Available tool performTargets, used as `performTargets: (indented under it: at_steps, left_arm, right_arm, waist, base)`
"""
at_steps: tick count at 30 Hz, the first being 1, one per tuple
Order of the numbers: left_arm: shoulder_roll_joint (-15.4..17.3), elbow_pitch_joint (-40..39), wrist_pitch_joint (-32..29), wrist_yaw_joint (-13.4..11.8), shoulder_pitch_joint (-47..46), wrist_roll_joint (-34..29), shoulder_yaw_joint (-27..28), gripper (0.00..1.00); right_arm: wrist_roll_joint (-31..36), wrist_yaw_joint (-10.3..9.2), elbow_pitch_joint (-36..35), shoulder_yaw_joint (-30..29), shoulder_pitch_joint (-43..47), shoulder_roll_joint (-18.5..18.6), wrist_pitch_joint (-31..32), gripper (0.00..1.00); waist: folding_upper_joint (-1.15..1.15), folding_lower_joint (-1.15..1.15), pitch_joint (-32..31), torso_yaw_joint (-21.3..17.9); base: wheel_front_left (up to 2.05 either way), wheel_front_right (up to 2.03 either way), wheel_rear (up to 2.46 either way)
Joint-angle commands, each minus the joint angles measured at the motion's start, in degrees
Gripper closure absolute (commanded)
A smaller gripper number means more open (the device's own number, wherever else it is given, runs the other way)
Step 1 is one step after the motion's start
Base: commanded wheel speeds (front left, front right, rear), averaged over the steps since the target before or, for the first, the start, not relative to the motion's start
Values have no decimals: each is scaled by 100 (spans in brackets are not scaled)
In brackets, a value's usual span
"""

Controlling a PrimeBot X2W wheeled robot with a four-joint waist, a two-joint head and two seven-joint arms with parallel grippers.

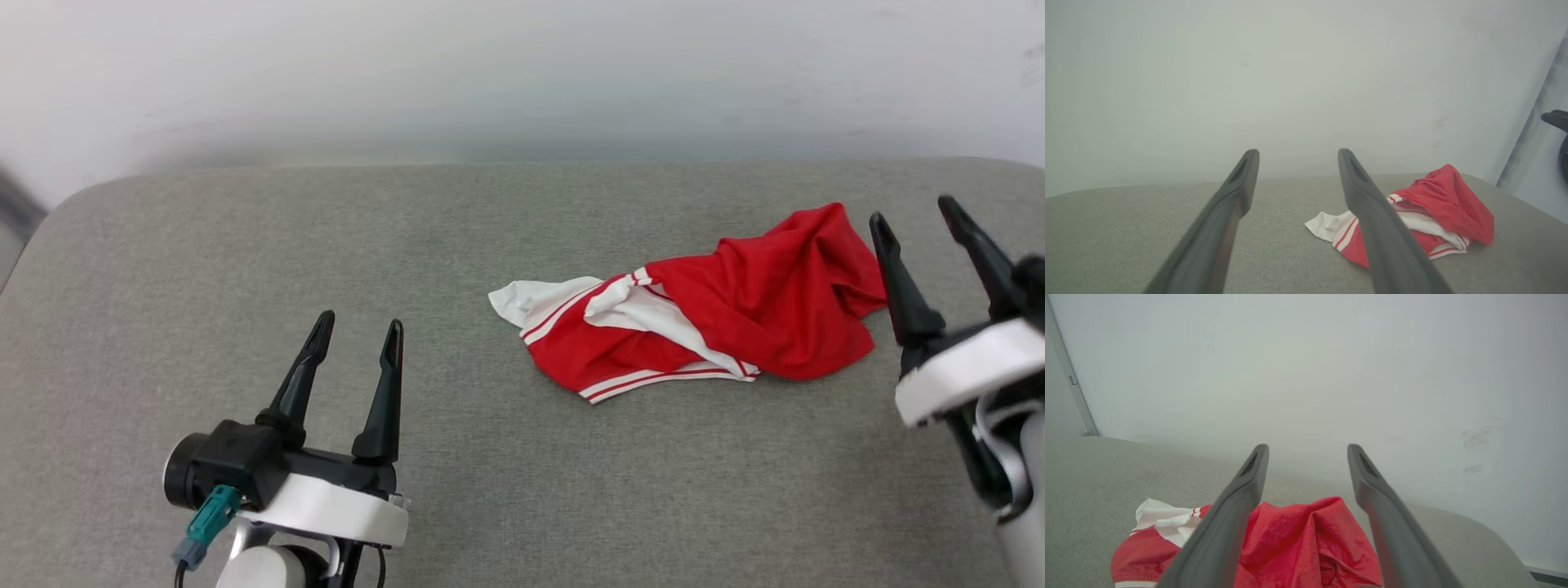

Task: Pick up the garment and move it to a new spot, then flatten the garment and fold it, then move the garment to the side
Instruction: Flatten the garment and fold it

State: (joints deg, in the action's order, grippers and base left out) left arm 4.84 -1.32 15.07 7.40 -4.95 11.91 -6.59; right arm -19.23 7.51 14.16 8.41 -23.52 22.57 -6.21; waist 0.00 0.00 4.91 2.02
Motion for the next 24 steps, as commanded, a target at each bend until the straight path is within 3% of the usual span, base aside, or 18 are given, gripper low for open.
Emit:
performTargets:
  at_steps: [1, 11, 13, 17, 24]
  left_arm:
    - [-8, 53, 15, 8, 92, 37, 23, 0]
    - [88, 657, -33, 7, -21, 62, -224, 0]
    - [84, 733, -288, 7, -226, 95, -292, 0]
    - [74, 852, -1253, 7, -797, 274, -513, 0]
    - [210, 1442, -3532, 7, -2050, 285, -949, 0]
  right_arm:
    - [28, -4, -212, -122, 295, -119, -117, 0]
    - [536, -3, -1589, -656, 1643, -1035, -417, 0]
    - [598, -3, -1724, -705, 1679, -1033, -364, 0]
    - [654, -3, -1933, -799, 1681, -1038, -247, 0]
    - [812, -3, -2104, -805, 1551, -1140, -238, 0]
  waist:
    - [0, 0, -45, -112]
    - [0, 0, 154, -564]
    - [0, 0, 246, -616]
    - [0, 0, 454, -720]
    - [0, 0, 929, -959]
  base:
    - [0, 0, 0]
    - [0, 0, 0]
    - [0, 0, 0]
    - [0, 0, 0]
    - [0, 0, 0]
